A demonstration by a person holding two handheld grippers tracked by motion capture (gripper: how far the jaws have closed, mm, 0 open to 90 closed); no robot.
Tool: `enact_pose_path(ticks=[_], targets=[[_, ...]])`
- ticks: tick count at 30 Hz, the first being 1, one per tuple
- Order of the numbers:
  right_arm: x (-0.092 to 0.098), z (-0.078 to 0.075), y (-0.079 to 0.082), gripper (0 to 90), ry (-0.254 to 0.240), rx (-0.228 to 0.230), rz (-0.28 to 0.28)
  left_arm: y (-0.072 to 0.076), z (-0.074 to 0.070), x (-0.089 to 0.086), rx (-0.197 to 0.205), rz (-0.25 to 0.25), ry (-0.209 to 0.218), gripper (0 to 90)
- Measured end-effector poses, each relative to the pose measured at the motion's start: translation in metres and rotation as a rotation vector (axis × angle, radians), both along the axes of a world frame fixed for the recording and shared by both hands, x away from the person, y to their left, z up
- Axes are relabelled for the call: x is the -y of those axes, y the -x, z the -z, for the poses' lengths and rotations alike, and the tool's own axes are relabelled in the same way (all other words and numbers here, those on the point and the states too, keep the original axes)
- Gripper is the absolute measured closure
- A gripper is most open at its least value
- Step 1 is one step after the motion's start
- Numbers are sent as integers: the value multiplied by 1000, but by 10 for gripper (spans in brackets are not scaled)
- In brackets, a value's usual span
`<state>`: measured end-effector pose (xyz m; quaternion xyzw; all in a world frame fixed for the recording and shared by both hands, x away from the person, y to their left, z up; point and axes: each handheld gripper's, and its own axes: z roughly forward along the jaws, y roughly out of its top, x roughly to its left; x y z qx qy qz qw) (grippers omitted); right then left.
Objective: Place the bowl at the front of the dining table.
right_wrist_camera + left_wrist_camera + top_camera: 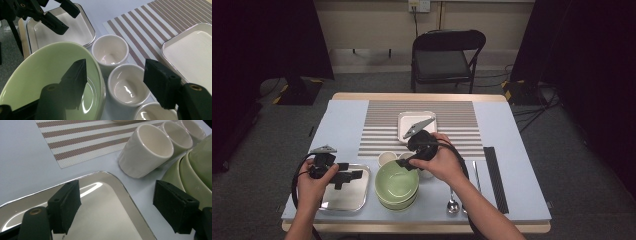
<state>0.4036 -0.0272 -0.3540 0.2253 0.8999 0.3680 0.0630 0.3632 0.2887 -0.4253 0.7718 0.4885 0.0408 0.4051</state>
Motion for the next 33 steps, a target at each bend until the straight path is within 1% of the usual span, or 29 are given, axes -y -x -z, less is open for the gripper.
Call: enact_pose_path(ticks=[3,10,18,23,24,28,33], targets=[[0,2,0,356,-6,-8,0,0,0,0,0,0,-2,219],[-2,6,2,364,1,-25,-10,0,0,0,1,0,1,224],[-3,8,3,376,-2,-37,-12,0,-1,0,2,0,4,225],[-3,10,3,391,-3,-36,-12,0,-1,0,2,1,3,225],[-3,10,4,399,-6,-46,-8,0,-1,0,2,1,4,225],[-3,12,4,401,-7,-48,-10,0,-1,0,5,3,2,226],[-5,13,5,419,2,-55,-7,0,-1,-1,5,5,1,227]])
